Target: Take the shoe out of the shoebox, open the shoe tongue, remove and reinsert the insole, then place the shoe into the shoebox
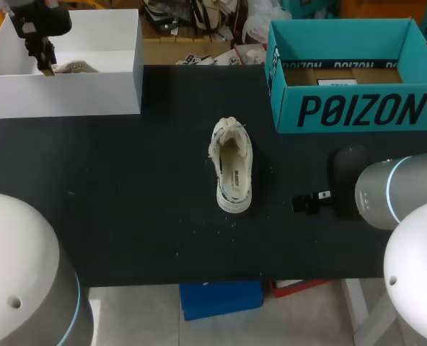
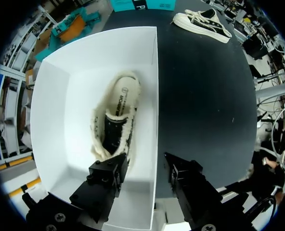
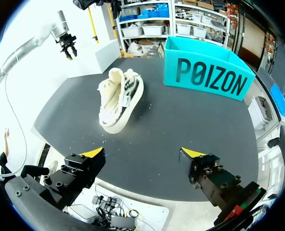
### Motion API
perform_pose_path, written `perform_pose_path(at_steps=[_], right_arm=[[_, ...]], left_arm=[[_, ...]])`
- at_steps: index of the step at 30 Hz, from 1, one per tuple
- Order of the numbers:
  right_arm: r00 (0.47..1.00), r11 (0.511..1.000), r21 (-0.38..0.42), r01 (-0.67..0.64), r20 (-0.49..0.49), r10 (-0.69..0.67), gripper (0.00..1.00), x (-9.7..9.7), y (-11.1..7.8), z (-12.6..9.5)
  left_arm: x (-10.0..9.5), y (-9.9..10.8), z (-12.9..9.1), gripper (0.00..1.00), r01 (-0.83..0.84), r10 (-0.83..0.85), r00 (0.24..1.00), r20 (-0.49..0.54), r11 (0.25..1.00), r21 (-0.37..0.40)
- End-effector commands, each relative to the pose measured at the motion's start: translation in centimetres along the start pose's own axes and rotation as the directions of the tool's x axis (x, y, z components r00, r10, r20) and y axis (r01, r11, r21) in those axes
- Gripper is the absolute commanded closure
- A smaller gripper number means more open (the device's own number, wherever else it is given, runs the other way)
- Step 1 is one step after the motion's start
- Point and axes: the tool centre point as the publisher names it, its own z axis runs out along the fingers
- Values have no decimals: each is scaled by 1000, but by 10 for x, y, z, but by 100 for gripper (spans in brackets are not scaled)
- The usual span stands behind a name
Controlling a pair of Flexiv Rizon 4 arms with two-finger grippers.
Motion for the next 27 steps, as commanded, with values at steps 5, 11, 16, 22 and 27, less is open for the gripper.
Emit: perform_pose_path(at_steps=[5, 11, 16, 22, 27], right_arm=[[1000, 1000, -4, -1, 1, 1, 0, 1, -1, 1], [1000, 1000, -4, -1, 1, 1, 0, 1, -1, 1], [1000, 1000, -4, -1, 1, 1, 0, 1, -1, 1], [1000, 1000, -4, -1, 1, 1, 0, 1, -1, 1], [1000, 1000, -4, -1, 1, 1, 0, 1, -1, 1]], left_arm=[[-1, 0, 11, 38, -21, 22, 995, -97, 1000, 4], [4, 0, 5, 35, -33, 31, 996, -89, 999, -12], [6, 0, 19, 32, -50, 47, 991, -127, 999, -21], [3, -1, 35, 49, -54, 51, 987, -151, 998, -17], [5, -3, 48, 88, -57, 53, 984, -168, 998, -18]])
